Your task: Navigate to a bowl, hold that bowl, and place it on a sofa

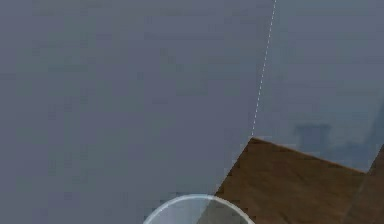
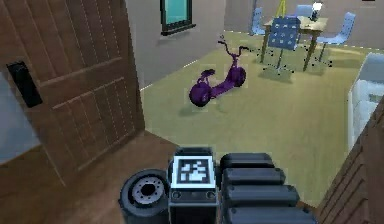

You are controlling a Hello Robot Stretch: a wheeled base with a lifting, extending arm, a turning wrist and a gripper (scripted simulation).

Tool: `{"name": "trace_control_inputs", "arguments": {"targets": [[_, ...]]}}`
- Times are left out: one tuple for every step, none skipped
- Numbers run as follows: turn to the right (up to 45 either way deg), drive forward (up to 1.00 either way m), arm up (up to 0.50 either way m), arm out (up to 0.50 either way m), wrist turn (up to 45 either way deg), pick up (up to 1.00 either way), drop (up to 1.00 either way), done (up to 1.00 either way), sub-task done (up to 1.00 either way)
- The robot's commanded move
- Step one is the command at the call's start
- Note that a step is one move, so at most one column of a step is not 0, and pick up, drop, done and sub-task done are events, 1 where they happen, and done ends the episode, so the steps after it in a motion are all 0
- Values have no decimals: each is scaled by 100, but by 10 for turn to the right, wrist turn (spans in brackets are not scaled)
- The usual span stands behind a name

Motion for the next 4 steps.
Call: {"name": "trace_control_inputs", "arguments": {"targets": [[450,0,0,0,0,0,0,0,0],[450,0,0,0,0,0,0,0,0],[300,0,0,0,0,0,0,0,0],[0,100,0,0,0,0,0,0,0]]}}
